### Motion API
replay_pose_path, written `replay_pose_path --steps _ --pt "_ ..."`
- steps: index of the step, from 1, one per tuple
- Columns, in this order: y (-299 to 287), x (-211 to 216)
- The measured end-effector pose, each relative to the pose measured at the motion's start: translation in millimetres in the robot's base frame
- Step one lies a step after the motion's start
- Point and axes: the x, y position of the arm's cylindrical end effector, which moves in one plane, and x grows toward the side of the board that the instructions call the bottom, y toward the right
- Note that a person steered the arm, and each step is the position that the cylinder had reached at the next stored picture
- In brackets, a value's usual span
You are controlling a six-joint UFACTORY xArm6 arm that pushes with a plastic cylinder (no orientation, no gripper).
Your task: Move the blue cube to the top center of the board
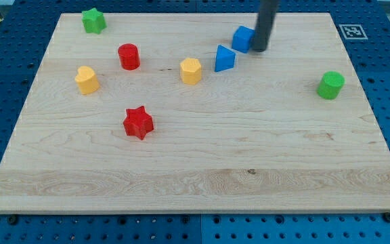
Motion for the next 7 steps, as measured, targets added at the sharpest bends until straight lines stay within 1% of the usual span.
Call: replay_pose_path --steps 1,2,3,4,5,6,7 --pt "-26.5 -1.2" --pt "-19.1 -17.8" --pt "17.9 -18.7" --pt "-4.4 -23.3" --pt "-58.6 -23.3" --pt "-78.9 -23.5" --pt "-70.2 -23.5"
